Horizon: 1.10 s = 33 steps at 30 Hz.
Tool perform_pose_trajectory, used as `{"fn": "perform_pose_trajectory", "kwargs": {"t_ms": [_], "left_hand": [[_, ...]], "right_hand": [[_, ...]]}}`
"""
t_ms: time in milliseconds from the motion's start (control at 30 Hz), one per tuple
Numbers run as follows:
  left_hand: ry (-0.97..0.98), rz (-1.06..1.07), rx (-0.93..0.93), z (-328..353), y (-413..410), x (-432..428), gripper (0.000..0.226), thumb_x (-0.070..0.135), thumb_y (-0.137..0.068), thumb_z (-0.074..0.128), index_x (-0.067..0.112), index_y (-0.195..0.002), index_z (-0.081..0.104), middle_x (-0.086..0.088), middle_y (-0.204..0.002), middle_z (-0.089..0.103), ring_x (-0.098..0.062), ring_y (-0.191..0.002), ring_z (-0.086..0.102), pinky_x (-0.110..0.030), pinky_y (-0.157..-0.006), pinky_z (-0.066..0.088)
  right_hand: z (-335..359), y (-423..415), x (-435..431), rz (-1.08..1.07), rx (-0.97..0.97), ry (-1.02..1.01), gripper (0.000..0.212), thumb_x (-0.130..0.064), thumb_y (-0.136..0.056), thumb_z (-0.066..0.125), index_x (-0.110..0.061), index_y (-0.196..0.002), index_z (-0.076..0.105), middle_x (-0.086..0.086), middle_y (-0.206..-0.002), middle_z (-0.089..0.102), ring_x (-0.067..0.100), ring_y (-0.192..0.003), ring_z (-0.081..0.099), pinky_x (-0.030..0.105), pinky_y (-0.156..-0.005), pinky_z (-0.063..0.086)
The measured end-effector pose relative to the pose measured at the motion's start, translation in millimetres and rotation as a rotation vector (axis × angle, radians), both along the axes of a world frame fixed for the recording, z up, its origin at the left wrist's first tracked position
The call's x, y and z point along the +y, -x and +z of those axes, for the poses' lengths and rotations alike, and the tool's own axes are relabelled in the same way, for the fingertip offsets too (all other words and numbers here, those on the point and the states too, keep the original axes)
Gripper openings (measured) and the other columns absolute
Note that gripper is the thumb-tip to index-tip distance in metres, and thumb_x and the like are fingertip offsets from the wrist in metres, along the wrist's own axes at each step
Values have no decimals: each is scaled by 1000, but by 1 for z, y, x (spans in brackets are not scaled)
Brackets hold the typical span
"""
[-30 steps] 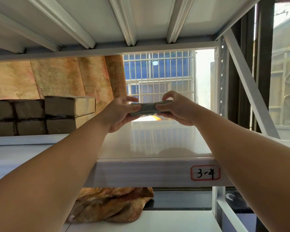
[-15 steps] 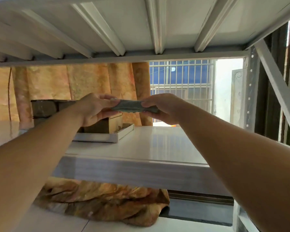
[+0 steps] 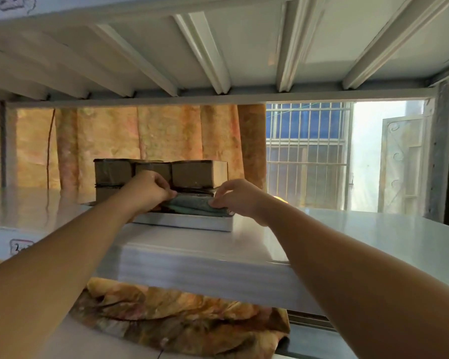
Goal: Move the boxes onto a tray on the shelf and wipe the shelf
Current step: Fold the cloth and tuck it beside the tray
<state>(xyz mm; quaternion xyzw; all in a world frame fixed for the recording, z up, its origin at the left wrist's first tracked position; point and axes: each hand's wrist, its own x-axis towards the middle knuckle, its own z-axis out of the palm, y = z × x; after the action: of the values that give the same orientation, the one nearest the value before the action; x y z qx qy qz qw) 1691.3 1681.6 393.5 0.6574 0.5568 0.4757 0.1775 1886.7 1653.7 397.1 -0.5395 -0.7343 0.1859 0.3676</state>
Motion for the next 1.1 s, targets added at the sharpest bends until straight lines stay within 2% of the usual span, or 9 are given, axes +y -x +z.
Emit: {"fn": "perform_pose_trajectory", "kwargs": {"t_ms": [100, 200, 267, 433, 600, 700, 833, 967, 1100], "left_hand": [[-48, 68, 250, -2, -4, -6, 11, 18, -85, 67, 15, -82, 57, -7, -88, 61, -21, -80, 54, -28, -64, 40], [-97, 112, 351, -7, -8, -12, 8, 20, -85, 64, 13, -89, 61, -1, -75, 57, -13, -65, 49, -24, -52, 35], [-154, 135, 376, -13, -10, -13, 13, 21, -85, 64, 14, -95, 59, -2, -80, 58, -14, -68, 52, -25, -52, 36], [-218, 184, 457, -20, -11, -15, 6, 21, -86, 60, 19, -92, 61, -2, -95, 60, -19, -81, 53, -30, -66, 42], [-423, -4, 469, -23, -7, -22, 16, 19, -88, 55, 20, -99, 66, 1, -101, 62, -17, -89, 59, -34, -77, 50], [-406, -137, 566, -25, -9, -26, 18, 27, -91, 52, 22, -100, 67, 6, -96, 64, -14, -87, 59, -30, -74, 48], [-368, -117, 661, -24, -10, -24, 23, 36, -92, 50, 21, -86, 67, 6, -84, 63, -13, -77, 58, -28, -64, 43], [-367, -102, 721, -24, -9, -24, 32, 43, -91, 49, 21, -75, 66, 3, -79, 65, -14, -72, 58, -31, -62, 44], [-375, -67, 713, -25, -10, -26, 29, 43, -90, 49, 24, -76, 66, 5, -80, 65, -12, -72, 57, -29, -60, 41]], "right_hand": [[-4, 1, 1, -3, -64, -7, 18, -20, -87, 66, -4, -92, 64, 10, -97, 57, 16, -84, 49, 25, -70, 43], [-8, 1, 5, -33, -104, -29, 29, -25, -86, 67, 0, -99, 67, 16, -112, 63, 20, -92, 53, 31, -84, 47], [-10, 0, 6, -57, -135, -38, 30, -29, -85, 68, -2, -98, 68, 13, -112, 64, 25, -99, 57, 34, -87, 49], [-12, 1, 6, -43, -207, -121, 21, -30, -81, 73, -14, -84, 59, -1, -82, 59, 18, -77, 55, 30, -72, 46], [-11, -2, -1, -20, -225, -141, 10, -23, -85, 68, -14, -86, 71, 2, -86, 64, 16, -87, 57, 26, -80, 47], [-10, -4, -7, 2, -166, -102, 16, -15, -88, 64, -6, -99, 73, -2, -82, 64, 6, -76, 56, 6, -63, 43], [-10, -6, -8, 10, -116, -63, 19, -13, -88, 63, -6, -102, 73, -4, -83, 65, 4, -74, 55, 9, -61, 41], [-10, -5, -9, 9, -109, -70, 17, -8, -89, 62, -3, -100, 73, -8, -74, 60, 3, -67, 53, -1, -47, 37], [-11, -5, -6, 33, -155, -96, 14, -6, -88, 61, -3, -94, 73, -3, -78, 63, 7, -77, 56, 9, -67, 45]]}}
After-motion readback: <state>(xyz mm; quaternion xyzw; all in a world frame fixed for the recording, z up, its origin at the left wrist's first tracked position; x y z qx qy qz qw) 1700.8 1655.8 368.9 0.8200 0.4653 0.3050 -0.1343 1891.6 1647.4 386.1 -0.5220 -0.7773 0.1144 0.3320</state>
